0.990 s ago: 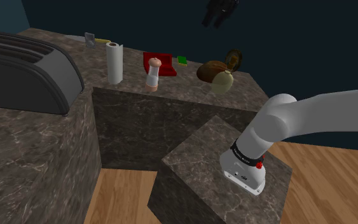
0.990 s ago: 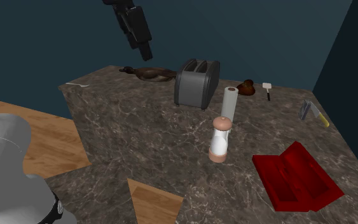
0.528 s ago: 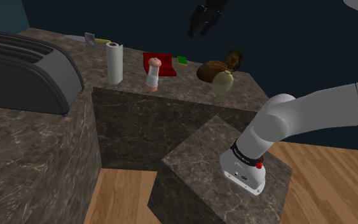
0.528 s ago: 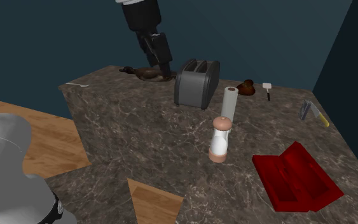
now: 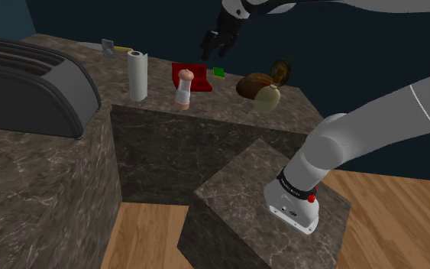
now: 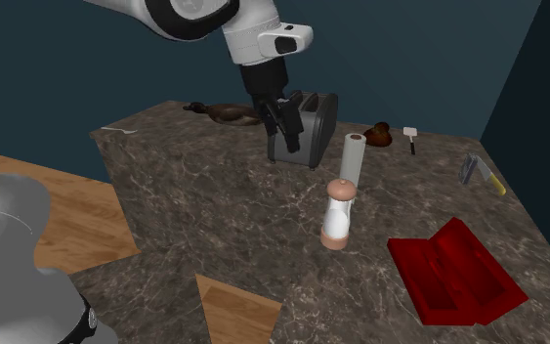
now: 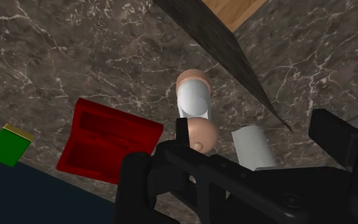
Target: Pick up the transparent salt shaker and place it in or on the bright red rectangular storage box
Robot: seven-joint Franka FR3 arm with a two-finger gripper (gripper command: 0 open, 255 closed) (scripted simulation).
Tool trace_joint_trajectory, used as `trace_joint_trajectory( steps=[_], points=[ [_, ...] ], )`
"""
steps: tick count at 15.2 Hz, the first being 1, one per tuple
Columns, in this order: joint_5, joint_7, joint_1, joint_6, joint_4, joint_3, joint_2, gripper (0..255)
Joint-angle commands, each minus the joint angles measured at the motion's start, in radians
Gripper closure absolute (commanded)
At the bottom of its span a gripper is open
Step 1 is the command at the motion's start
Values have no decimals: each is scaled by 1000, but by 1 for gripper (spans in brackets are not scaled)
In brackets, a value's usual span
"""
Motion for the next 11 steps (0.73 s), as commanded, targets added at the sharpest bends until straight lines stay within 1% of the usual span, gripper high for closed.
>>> trace_joint_trajectory(
  steps=[1, 6, 11],
  points=[
    [-27, 15, -15, 54, 7, 12, 60, 0],
    [-119, 89, -54, 187, 46, 53, 236, 0],
    [-256, 195, -90, 285, 122, 80, 426, 0]
  ],
)
